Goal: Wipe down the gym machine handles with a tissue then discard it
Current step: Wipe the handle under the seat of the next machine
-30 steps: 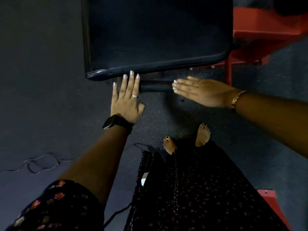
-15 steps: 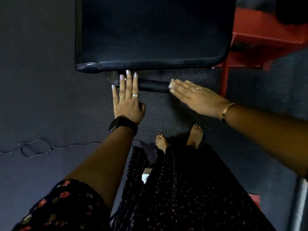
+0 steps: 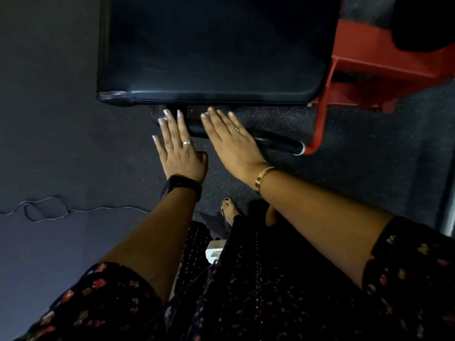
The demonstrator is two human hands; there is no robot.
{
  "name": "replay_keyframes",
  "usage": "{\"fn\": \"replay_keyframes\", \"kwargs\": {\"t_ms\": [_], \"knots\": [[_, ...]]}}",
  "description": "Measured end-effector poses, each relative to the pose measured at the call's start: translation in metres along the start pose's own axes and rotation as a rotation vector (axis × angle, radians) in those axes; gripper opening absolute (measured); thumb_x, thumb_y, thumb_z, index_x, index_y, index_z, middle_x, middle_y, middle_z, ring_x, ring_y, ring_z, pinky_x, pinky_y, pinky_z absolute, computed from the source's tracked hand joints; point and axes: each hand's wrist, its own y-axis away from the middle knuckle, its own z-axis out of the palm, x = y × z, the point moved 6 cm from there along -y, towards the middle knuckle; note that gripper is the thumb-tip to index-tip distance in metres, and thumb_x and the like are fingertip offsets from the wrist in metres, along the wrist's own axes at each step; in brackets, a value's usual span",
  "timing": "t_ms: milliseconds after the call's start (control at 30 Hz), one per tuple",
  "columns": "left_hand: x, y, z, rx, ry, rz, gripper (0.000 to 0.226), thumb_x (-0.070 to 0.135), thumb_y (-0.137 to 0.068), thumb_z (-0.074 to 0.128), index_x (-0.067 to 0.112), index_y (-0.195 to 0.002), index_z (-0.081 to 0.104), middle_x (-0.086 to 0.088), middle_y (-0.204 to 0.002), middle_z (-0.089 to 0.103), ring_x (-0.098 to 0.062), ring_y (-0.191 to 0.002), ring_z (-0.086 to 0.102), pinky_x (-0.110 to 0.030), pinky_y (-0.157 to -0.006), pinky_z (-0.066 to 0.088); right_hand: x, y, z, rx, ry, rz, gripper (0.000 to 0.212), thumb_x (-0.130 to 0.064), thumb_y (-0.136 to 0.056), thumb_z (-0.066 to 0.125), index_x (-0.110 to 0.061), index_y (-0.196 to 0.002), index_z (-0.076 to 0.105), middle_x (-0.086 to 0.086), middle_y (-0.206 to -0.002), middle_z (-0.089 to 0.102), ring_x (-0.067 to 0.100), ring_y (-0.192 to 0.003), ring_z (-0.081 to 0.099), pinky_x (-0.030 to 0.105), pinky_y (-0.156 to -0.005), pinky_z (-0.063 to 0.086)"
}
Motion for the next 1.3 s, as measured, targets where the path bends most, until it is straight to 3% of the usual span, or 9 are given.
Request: {"fn": "replay_keyframes", "kwargs": {"t_ms": [100, 167, 233, 400, 667, 900, 1033, 1133, 1300], "knots": [[0.002, 0.002, 0.0, -0.001, 0.043, -0.04, 0.099, 0.026, -0.084, 0.057, 0.011, -0.15, -0.015, -0.014, -0.161, -0.011, -0.028, -0.148, -0.012, -0.043, -0.116, -0.014, 0.032, 0.035, 0.01, 0.001, -0.055, 0.049, 0.077, 0.008, -0.083, 0.053, -0.004, -0.15, 0.019, 0.015, -0.156, 0.024, 0.027, -0.143, 0.027, 0.039, -0.119, 0.014], [0.006, 0.003, 0.002, 0.01, 0.082, -0.077, 0.1, 0.024, -0.083, 0.058, 0.009, -0.151, -0.014, -0.015, -0.161, -0.01, -0.028, -0.149, -0.011, -0.043, -0.116, -0.013, 0.052, 0.063, 0.015, -0.028, -0.058, 0.156, 0.078, -0.001, -0.088, 0.057, -0.005, -0.151, 0.012, 0.014, -0.158, 0.018, 0.025, -0.145, 0.021, 0.039, -0.119, 0.017], [0.01, 0.003, 0.004, 0.025, 0.097, -0.112, 0.101, 0.025, -0.081, 0.059, 0.007, -0.151, -0.013, -0.016, -0.161, -0.009, -0.029, -0.149, -0.01, -0.043, -0.116, -0.012, 0.057, 0.075, 0.017, -0.022, -0.131, 0.266, 0.075, -0.006, -0.09, 0.054, -0.005, -0.152, 0.012, 0.014, -0.159, 0.015, 0.025, -0.146, 0.016, 0.039, -0.12, 0.016], [0.013, 0.001, 0.006, 0.04, 0.095, -0.138, 0.102, 0.027, -0.08, 0.058, 0.006, -0.15, -0.013, -0.019, -0.16, -0.009, -0.031, -0.148, -0.009, -0.044, -0.116, -0.013, 0.031, 0.052, 0.01, 0.064, -0.221, 0.44, 0.072, 0.017, -0.077, 0.035, 0.004, -0.147, 0.024, 0.022, -0.155, 0.022, 0.036, -0.144, 0.017, 0.047, -0.117, 0.012], [0.01, 0.001, 0.006, 0.063, 0.075, -0.076, 0.086, 0.033, -0.089, 0.046, 0.007, -0.15, -0.008, -0.021, -0.16, -0.002, -0.033, -0.149, -0.003, -0.048, -0.117, -0.009, -0.007, -0.004, -0.001, -0.127, -0.139, 0.12, 0.068, -0.005, -0.085, 0.014, -0.005, -0.152, -0.002, 0.014, -0.16, 0.003, 0.024, -0.148, 0.002, 0.037, -0.119, -0.004], [0.031, -0.001, -0.001, 0.046, -0.108, 0.251, 0.105, 0.033, -0.083, 0.056, 0.02, -0.143, -0.03, -0.005, -0.153, -0.022, -0.017, -0.141, -0.025, -0.045, -0.112, -0.023, 0.046, 0.065, 0.006, 0.036, -0.279, 0.193, 0.071, 0.014, -0.083, 0.033, -0.006, -0.15, 0.023, 0.011, -0.157, 0.023, 0.024, -0.146, 0.018, 0.04, -0.12, 0.011], [0.055, 0.002, -0.002, 0.084, -0.151, 0.384, 0.102, 0.032, -0.078, 0.056, 0.017, -0.15, -0.013, -0.005, -0.158, -0.007, -0.022, -0.146, -0.008, -0.046, -0.115, -0.016, 0.055, 0.067, 0.009, 0.121, -0.352, 0.497, 0.067, 0.017, -0.08, 0.037, -0.002, -0.144, 0.037, 0.017, -0.149, 0.038, 0.033, -0.141, 0.029, 0.047, -0.117, 0.019], [0.07, 0.001, -0.002, 0.135, -0.244, 0.471, 0.083, 0.038, -0.082, 0.033, 0.014, -0.153, -0.003, -0.008, -0.162, 0.01, -0.023, -0.148, 0.005, -0.046, -0.116, -0.006, 0.039, 0.047, 0.004, 0.121, -0.473, 0.62, 0.054, 0.014, -0.085, 0.036, 0.003, -0.136, 0.047, 0.021, -0.144, 0.043, 0.035, -0.139, 0.033, 0.043, -0.116, 0.014], [0.076, -0.003, 0.002, 0.024, -0.209, 0.463, 0.088, 0.039, -0.092, 0.04, 0.013, -0.147, -0.024, -0.007, -0.158, -0.019, -0.021, -0.147, -0.016, -0.044, -0.114, -0.018, 0.037, 0.051, 0.001, 0.073, -0.436, 0.382, 0.059, 0.009, -0.089, 0.04, -0.003, -0.146, 0.032, 0.013, -0.154, 0.03, 0.025, -0.145, 0.022, 0.037, -0.119, 0.005]]}}
